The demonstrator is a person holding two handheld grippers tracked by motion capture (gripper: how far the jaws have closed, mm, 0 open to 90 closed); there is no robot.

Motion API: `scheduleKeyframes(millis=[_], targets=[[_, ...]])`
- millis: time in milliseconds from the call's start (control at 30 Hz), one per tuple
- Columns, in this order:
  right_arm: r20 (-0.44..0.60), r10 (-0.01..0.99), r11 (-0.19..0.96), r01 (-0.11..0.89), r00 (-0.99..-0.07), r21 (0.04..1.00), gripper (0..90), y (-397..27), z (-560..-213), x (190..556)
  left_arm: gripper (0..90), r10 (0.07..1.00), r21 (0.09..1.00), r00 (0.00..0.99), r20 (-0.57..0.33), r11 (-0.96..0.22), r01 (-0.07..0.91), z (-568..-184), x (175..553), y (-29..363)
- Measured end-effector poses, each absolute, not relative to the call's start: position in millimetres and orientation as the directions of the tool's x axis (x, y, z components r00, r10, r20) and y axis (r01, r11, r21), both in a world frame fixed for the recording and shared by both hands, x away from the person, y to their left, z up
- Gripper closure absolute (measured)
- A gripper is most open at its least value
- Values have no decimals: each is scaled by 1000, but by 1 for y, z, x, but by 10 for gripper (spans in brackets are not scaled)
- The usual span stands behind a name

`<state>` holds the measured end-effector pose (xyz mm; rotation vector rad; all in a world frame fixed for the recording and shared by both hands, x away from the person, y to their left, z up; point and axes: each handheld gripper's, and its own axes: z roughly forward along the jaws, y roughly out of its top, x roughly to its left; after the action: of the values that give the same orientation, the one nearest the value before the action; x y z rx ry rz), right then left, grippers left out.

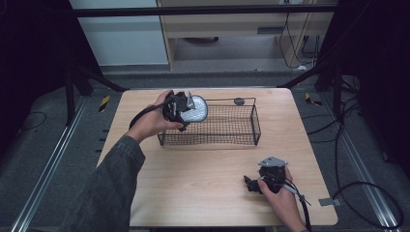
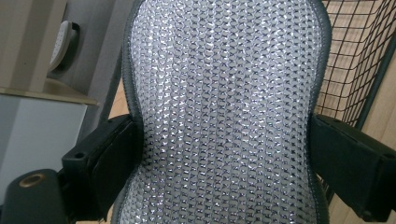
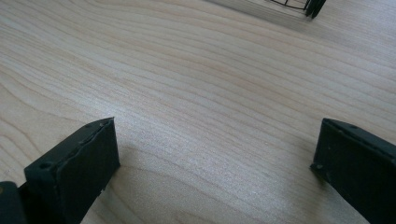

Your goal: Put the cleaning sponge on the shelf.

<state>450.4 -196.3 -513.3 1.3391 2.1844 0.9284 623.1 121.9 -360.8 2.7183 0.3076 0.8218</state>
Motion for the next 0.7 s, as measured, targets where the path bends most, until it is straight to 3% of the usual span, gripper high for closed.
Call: scheduleKeyframes(millis=[700], targets=[[-5,891,316,614,-453,723,4,-196,-513,450,90,287,318,829,480,-938,140,-388,632,123]])
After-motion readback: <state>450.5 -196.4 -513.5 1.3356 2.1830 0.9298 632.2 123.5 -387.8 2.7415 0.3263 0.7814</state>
